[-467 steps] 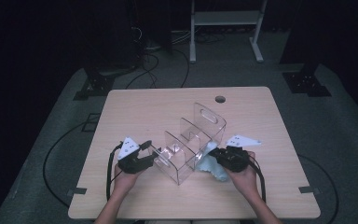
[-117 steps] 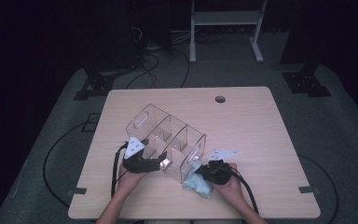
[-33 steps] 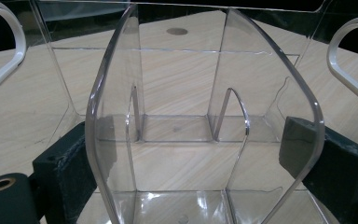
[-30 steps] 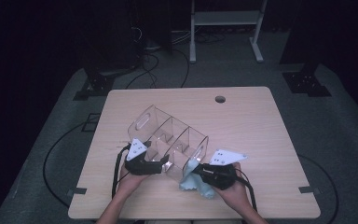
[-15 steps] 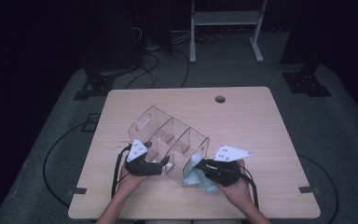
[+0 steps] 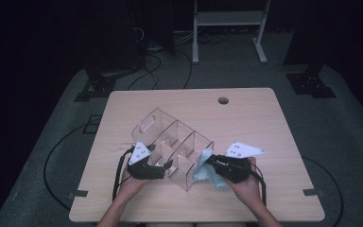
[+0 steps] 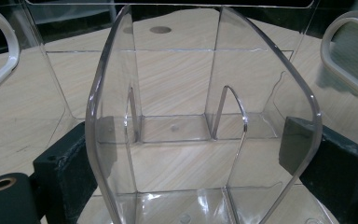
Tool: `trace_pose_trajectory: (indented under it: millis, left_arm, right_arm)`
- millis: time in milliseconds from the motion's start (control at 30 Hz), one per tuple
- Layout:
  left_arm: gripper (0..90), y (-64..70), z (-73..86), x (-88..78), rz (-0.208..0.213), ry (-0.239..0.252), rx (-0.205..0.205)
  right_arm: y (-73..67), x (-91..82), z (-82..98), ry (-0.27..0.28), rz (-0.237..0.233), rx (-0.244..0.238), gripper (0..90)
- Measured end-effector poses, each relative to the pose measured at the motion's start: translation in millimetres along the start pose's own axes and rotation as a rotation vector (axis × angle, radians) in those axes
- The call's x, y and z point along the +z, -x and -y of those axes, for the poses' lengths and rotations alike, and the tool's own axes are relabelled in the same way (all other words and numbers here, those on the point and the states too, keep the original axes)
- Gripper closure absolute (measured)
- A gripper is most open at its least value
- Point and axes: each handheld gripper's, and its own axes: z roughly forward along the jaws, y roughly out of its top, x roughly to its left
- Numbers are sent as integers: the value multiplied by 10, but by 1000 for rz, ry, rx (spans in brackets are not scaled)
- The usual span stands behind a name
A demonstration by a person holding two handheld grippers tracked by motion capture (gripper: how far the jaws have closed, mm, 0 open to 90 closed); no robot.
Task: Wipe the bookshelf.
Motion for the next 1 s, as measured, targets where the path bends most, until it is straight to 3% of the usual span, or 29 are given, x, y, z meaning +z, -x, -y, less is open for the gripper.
trace_pose_trajectory:
  millis: [67,133,200,267,367,400,467,500,633,667,800,1000]
  left_arm:
    - [68,3,-1,7,-1,1,-1]
    - [63,10,-5,12,-5,0,-2]
    - [61,6,-2,11,-4,-1,-5]
    - [61,0,5,8,0,0,-8]
    - [67,-6,2,1,5,-2,-3]
    - [67,-7,3,-1,6,-3,-3]
    - [68,-6,3,-4,10,-2,0]
    - [68,-2,3,-4,10,-2,2]
    - [66,10,-4,7,12,-2,5]
    - [64,16,-6,11,11,-3,3]
    - [64,19,-5,12,12,-3,3]
    - [64,22,-3,9,11,-3,5]
  right_arm:
    - [123,1,3,8,28,21,838]
    - [138,1,10,7,32,22,840]
    - [68,1,13,3,17,10,840]
    - [-72,7,24,-3,-50,-8,839]
    - [-170,25,32,-13,-52,-55,838]
    - [-141,22,33,-15,-52,-49,838]
    - [-21,20,43,-10,-4,-28,838]
    - [82,23,52,-9,28,-6,838]
    - [335,29,81,-16,70,68,838]
    - [348,28,94,-15,67,82,839]
    - [261,36,120,-24,61,43,838]
    - [463,115,245,-51,103,93,836]
